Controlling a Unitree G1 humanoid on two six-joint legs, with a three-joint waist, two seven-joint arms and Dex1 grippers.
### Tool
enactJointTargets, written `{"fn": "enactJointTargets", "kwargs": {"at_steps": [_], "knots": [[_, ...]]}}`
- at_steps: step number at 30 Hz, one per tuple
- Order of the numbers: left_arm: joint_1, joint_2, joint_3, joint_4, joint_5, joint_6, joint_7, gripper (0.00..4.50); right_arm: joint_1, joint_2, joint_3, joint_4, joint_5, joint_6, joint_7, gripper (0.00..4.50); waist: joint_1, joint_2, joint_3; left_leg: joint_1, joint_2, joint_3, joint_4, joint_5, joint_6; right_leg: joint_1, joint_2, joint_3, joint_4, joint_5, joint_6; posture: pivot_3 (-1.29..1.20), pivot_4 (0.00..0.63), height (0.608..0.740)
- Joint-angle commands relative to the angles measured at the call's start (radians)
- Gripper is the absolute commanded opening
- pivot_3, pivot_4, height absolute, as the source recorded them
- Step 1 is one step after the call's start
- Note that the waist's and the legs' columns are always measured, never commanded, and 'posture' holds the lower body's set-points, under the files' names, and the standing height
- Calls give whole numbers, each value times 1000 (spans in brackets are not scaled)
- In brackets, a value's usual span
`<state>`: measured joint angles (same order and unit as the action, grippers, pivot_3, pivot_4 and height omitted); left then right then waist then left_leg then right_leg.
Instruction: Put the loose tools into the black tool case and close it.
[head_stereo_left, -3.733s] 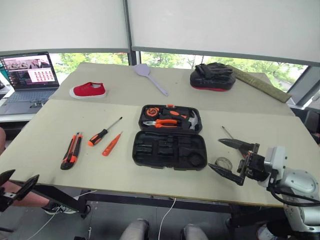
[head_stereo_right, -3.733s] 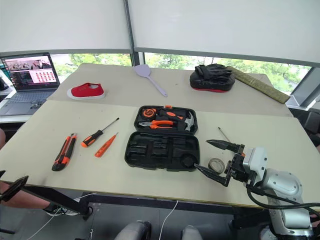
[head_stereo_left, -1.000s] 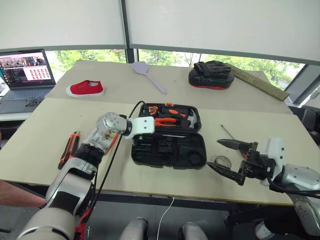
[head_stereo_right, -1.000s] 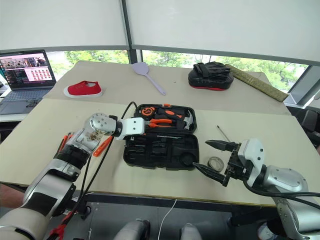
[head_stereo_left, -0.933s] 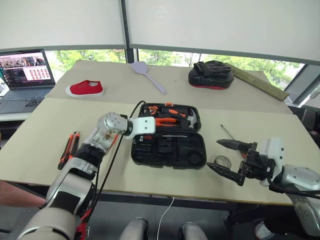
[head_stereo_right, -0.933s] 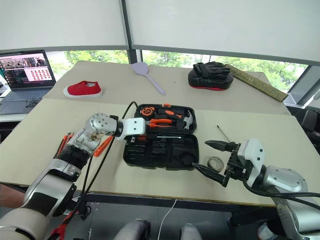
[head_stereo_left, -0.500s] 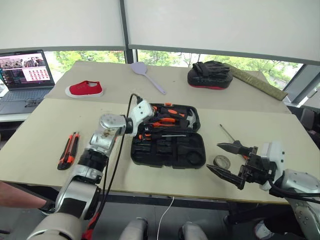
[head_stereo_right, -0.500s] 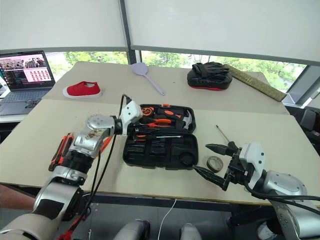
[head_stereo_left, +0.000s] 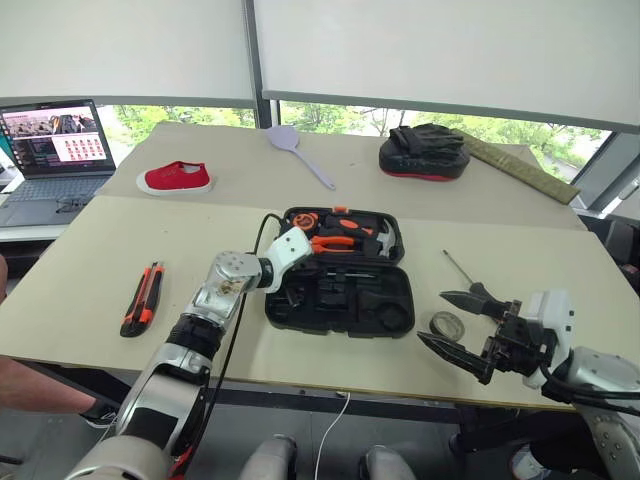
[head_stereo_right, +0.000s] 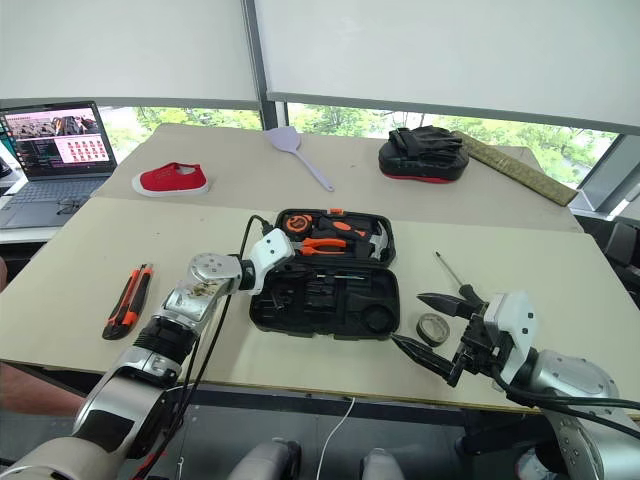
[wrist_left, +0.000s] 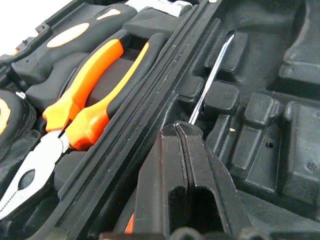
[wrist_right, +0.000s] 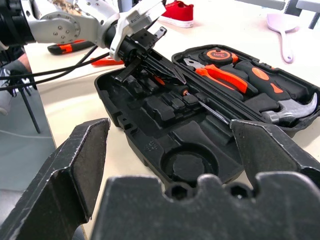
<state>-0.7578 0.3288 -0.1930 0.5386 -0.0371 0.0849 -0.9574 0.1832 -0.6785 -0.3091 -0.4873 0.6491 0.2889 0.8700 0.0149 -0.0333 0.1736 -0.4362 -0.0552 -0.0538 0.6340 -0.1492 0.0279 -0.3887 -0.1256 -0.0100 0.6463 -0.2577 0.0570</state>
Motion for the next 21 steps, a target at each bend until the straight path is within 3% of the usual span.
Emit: {"fn": "enactJointTargets", "kwargs": {"at_steps": [1,4,10,14,16,19,21], "knots": [[28,18,129,-98,-186,-98,-127,1190,55,20,-130,2,-25,-76,-25,4500,-1,0,0,-1,0,0,0,0,0,-1,0,0,0,2,-3,0,150,740],[111,101,200,-200,-316,-66,-273,2305,146,70,-242,74,-93,-186,-44,4500,-3,0,0,-2,0,0,-1,0,0,-2,0,0,-1,2,-4,0,150,740],[342,261,259,-351,-408,-62,-432,4463,269,157,-372,233,-200,-359,-95,4500,-7,9,-5,4,0,2,-5,-1,1,1,0,4,-1,2,-5,0,150,740],[486,287,318,-419,-456,-75,-426,4463,355,200,-398,332,-235,-417,-100,4500,-3,10,-6,6,2,2,-6,-5,-7,1,-2,4,-3,-2,-2,0,150,740],[544,277,352,-454,-498,-96,-443,4463,386,209,-398,349,-246,-432,-105,4500,-2,11,-6,6,5,2,-7,-5,-8,0,-5,3,-4,-7,-7,0,150,740],[620,267,371,-546,-548,-55,-419,4463,397,150,-395,273,-238,-266,-161,4500,-6,15,-8,6,6,2,-7,-6,-8,1,-11,7,-4,-7,-7,0,150,740],[646,249,357,-610,-571,-26,-389,4463,306,68,-390,217,-165,-146,-183,4500,-17,16,-9,6,6,3,-7,-6,-8,1,-13,11,-4,-7,-7,0,150,740]]}}
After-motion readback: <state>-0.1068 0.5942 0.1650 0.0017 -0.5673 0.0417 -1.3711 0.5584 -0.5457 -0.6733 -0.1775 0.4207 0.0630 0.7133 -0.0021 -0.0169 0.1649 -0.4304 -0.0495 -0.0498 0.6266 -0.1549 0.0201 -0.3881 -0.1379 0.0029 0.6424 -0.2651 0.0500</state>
